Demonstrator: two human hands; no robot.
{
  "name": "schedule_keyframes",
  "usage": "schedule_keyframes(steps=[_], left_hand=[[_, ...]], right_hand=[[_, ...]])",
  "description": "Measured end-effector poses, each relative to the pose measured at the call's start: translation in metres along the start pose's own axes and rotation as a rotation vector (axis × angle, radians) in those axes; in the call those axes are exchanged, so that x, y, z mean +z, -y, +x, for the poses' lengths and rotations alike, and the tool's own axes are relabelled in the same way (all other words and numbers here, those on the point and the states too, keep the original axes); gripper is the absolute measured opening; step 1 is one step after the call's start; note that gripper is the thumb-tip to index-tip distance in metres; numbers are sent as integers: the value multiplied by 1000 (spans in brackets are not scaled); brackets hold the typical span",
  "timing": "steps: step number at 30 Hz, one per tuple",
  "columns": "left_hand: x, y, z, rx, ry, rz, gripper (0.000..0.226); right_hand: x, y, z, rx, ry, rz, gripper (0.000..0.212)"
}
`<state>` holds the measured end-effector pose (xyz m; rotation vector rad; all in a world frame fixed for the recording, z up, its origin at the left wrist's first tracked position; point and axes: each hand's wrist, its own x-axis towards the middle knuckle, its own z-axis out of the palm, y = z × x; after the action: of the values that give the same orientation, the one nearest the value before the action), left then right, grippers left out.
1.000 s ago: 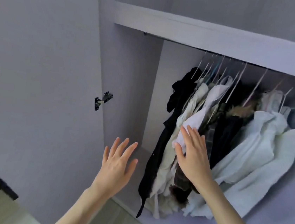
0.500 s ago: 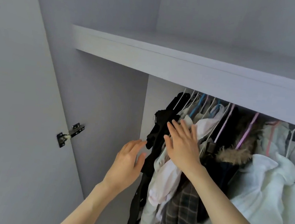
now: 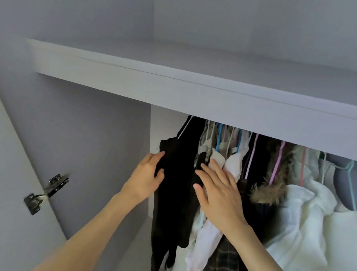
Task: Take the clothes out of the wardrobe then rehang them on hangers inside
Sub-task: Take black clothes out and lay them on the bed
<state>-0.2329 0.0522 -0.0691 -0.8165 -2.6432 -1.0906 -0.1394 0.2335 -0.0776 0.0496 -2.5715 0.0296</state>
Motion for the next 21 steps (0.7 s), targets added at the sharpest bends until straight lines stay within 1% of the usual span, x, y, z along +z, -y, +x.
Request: schedule_keyframes(steps=[3, 5, 10, 13, 16, 21], left_hand=[[-1, -3, 24, -19, -31, 66, 49], [4, -7, 38, -56, -28, 66, 43], [20, -19, 45, -106, -68, -54, 28], [22, -19, 45, -90, -120, -105, 26], [17, -16, 44, -56, -171, -108, 25], [-5, -16, 47, -68, -257, -110, 26]], right_hand=[[1, 2, 0, 9, -10, 10, 45], [2, 2, 1, 9, -18, 18, 44], [1, 0, -1, 8, -25, 29, 41], [2, -2, -3, 2, -22, 28, 41], [3, -4, -3, -6, -29, 35, 41], [7, -6, -3, -11, -20, 64, 42]])
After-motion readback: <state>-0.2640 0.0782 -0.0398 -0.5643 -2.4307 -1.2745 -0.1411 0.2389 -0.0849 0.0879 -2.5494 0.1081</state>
